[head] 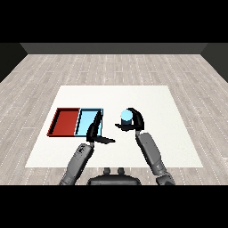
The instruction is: Pick the blue can and put it in the blue box
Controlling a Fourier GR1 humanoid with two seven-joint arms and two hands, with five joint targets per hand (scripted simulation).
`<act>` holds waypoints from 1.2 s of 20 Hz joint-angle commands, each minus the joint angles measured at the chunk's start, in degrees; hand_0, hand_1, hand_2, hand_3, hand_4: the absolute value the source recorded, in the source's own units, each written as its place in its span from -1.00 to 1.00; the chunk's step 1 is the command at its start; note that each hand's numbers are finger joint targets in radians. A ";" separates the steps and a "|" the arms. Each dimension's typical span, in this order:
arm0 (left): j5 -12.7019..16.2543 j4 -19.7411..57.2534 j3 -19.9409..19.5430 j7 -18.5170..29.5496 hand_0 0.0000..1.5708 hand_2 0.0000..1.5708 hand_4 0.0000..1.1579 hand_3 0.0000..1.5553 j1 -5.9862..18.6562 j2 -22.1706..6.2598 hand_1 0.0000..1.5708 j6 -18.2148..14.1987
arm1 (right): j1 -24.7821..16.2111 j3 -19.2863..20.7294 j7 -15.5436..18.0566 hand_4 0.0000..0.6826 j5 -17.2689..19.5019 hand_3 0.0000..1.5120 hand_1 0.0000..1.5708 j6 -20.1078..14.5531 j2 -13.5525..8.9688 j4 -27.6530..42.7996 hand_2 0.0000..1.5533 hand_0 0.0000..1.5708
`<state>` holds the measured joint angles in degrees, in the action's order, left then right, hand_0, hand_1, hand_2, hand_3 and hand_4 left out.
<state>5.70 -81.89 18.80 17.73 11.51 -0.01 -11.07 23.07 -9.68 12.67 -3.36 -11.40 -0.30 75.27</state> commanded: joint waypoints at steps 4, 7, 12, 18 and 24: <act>1.01 4.36 4.41 2.21 -1.00 -1.00 -1.00 -1.00 0.86 0.01 -1.00 -3.25 | 1.58 -6.54 0.43 0.61 -3.57 0.82 0.85 -5.19 0.29 -1.32 0.89 0.85; 3.17 4.23 7.64 1.75 -1.00 -1.00 -1.00 -1.00 1.82 0.01 -1.00 -6.27 | 5.16 -5.47 1.76 0.62 -4.46 0.80 0.83 -4.93 0.29 -5.67 0.88 0.83; 7.18 15.52 3.37 4.66 -1.00 -1.00 -1.00 -1.00 8.72 0.01 -1.00 -3.35 | 0.88 -6.63 0.89 0.64 -4.08 0.82 0.81 -3.51 0.30 0.15 0.88 0.81; 11.40 20.92 7.66 8.17 -1.00 -1.00 -1.00 -1.00 10.24 0.01 -1.00 -5.31 | 4.42 -7.73 1.16 0.62 -6.18 0.80 0.83 -3.94 0.30 -2.10 0.88 0.83; 14.56 20.10 8.16 3.83 -1.00 -1.00 -1.00 -1.00 14.50 0.01 -1.00 -7.80 | 3.64 -11.09 2.05 0.61 -7.50 0.82 0.83 -5.53 0.30 -1.40 0.88 0.83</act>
<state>18.87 -63.86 29.08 22.88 23.05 -0.01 -19.69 26.32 -19.26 14.90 -10.30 -16.08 -0.01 73.09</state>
